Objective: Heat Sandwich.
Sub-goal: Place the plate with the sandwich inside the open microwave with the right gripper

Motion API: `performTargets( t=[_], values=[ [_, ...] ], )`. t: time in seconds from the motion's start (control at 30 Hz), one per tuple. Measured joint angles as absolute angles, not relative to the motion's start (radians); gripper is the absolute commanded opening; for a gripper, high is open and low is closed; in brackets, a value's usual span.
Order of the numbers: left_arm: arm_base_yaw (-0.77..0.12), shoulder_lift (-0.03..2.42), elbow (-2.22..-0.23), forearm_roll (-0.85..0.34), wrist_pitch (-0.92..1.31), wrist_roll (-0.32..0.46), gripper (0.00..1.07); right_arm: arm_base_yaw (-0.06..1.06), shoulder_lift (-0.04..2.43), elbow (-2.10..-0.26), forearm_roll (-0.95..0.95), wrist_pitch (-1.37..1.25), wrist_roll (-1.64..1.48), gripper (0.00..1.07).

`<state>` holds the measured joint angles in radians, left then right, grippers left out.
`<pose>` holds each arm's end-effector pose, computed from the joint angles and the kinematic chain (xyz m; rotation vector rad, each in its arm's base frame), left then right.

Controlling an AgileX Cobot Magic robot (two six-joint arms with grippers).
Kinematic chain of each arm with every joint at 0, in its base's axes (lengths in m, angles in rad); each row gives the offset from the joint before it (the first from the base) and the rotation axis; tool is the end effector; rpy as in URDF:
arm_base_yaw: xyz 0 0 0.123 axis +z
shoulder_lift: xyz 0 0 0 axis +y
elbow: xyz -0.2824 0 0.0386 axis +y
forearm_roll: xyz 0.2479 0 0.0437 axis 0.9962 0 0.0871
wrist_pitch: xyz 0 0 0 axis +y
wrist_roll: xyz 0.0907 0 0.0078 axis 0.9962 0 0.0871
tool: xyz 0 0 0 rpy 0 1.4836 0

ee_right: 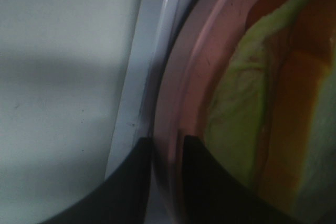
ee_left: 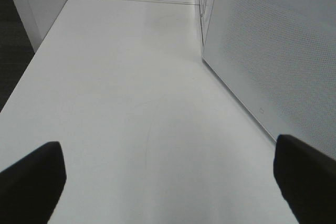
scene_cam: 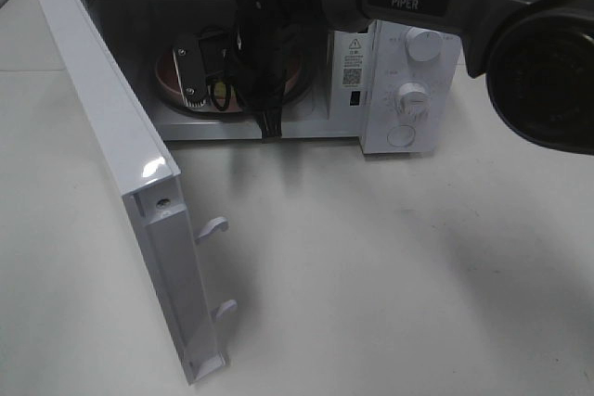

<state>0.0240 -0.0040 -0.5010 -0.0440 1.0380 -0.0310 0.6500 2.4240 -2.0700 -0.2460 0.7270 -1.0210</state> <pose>-0.0046 -0.0036 0.2793 -0.0539 2.0156 -0.0569 0.4355 0.3125 0.1601 -2.0306 1.6002 -0.4190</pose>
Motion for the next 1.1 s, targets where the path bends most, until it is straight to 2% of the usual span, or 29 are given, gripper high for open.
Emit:
performTargets(
  t=[0.07, 0.1, 0.13, 0.27, 0.37, 0.7, 1.1],
  values=[
    [0.024, -0.004, -0.501, -0.044, 1.038, -0.031, 1.01, 0.65, 2.424, -2.07, -0.266, 0.727, -0.96, 0.45],
    [0.024, -0.004, -0.501, -0.044, 1.038, -0.031, 1.01, 0.65, 2.424, -2.07, -0.268, 0.727, -0.942, 0.54],
    [0.024, -0.004, -0.501, -0.044, 1.038, -0.031, 1.01, 0.65, 2.424, -2.07, -0.268, 0.727, -0.942, 0.54],
    [0.024, -0.004, -0.501, -0.044, 1.038, -0.031, 1.01, 0.65, 2.424, -2.07, -0.27, 0.732, -0.884, 0.74],
    [0.024, -0.004, -0.501, -0.044, 1.038, -0.031, 1.01, 0.65, 2.423, -2.07, -0.273, 0.733, -0.857, 0.79],
    [0.024, -0.004, -0.501, -0.044, 1.038, -0.031, 1.01, 0.65, 2.37, -1.978, -0.273, 0.699, -0.787, 0.76],
    [0.024, -0.004, -0.501, -0.044, 1.038, -0.031, 1.01, 0.65, 2.219, -1.705, -0.273, 0.583, -0.787, 0.76]
  ],
)
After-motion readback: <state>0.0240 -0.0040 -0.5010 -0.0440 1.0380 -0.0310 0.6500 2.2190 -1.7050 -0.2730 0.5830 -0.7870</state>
